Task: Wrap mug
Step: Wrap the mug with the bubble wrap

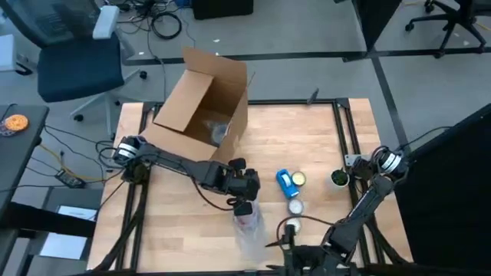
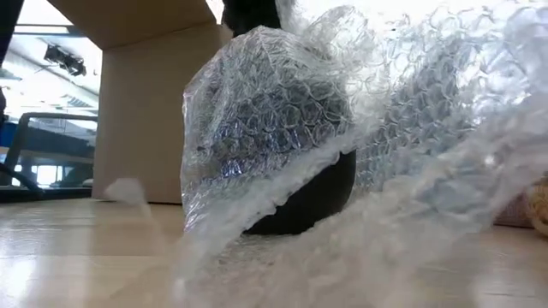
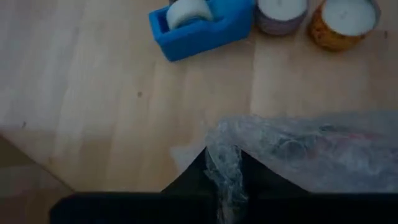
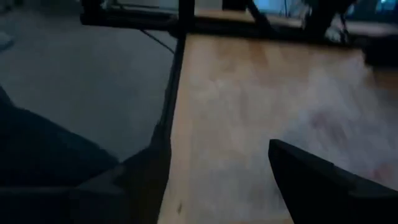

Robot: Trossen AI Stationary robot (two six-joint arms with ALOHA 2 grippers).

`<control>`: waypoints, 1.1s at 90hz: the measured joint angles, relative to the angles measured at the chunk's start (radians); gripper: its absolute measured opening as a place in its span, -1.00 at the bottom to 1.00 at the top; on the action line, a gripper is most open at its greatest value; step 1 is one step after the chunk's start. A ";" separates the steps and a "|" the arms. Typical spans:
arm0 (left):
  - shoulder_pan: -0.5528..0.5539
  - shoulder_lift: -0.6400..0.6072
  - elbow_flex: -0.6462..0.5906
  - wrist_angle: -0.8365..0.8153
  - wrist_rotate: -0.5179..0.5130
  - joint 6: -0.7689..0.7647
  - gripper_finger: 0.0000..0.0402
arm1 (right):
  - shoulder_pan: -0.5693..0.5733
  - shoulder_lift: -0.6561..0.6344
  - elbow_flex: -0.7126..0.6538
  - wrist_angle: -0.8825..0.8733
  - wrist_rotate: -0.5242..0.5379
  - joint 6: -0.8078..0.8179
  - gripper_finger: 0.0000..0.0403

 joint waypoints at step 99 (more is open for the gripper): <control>0.056 0.000 0.000 -0.068 -0.012 -0.024 -1.00 | -0.065 0.068 -0.001 -0.152 0.278 -0.019 -0.26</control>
